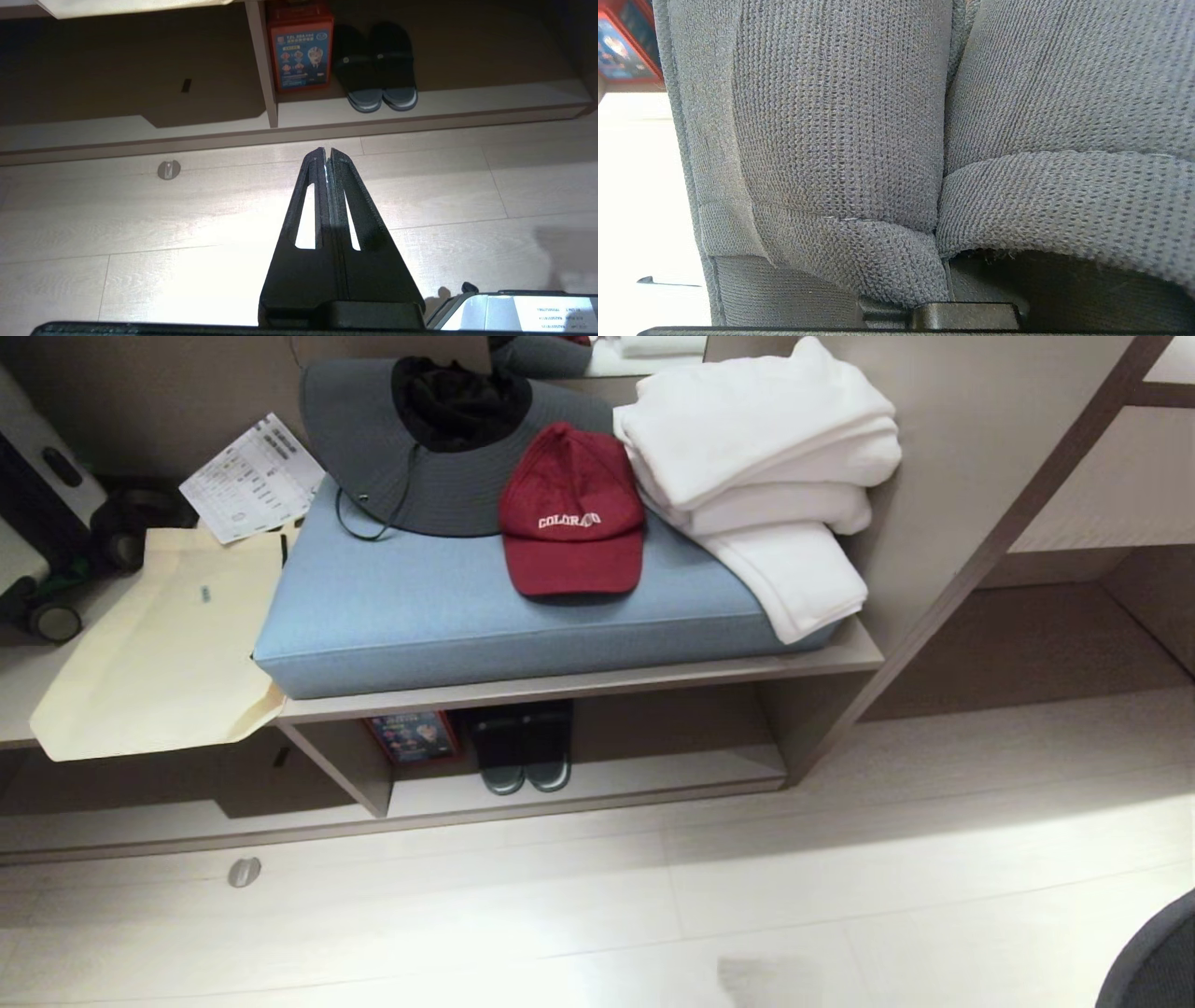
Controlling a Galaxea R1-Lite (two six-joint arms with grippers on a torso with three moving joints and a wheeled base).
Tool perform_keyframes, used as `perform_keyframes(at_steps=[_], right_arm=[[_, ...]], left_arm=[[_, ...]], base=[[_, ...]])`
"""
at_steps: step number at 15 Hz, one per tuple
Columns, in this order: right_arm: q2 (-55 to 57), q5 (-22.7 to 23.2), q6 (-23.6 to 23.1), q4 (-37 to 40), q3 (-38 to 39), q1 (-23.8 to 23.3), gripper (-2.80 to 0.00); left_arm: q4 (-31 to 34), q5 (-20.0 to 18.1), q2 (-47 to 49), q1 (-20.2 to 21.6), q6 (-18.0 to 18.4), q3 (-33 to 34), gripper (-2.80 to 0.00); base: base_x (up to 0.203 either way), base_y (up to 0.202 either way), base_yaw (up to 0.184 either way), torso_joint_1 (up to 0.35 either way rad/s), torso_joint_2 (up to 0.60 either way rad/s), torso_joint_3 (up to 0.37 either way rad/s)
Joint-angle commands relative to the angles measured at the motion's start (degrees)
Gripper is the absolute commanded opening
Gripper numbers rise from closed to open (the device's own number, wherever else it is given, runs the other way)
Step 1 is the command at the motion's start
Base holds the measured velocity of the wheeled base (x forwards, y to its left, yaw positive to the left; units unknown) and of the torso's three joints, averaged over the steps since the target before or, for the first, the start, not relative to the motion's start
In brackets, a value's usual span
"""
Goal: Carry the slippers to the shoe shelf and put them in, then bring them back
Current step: Place the slippers into the shoe cabinet
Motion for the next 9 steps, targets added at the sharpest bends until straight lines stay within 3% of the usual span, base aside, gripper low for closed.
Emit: perform_keyframes(at_steps=[1, 9], right_arm=[[0.1, 0.0, 0.0, 0.0, 0.0, 0.0, -2.80], [0.1, 0.0, 0.0, 0.0, 0.0, 0.0, -2.80]], left_arm=[[0.0, 0.0, 0.0, 0.0, -0.1, 0.0, -2.80], [0.0, 0.0, 0.0, 0.0, 0.0, 0.0, -2.80]], base=[[0.000, 0.000, 0.000, 0.002, 0.01, -0.201], [0.000, 0.000, 0.000, 0.003, 0.00, -0.196]])
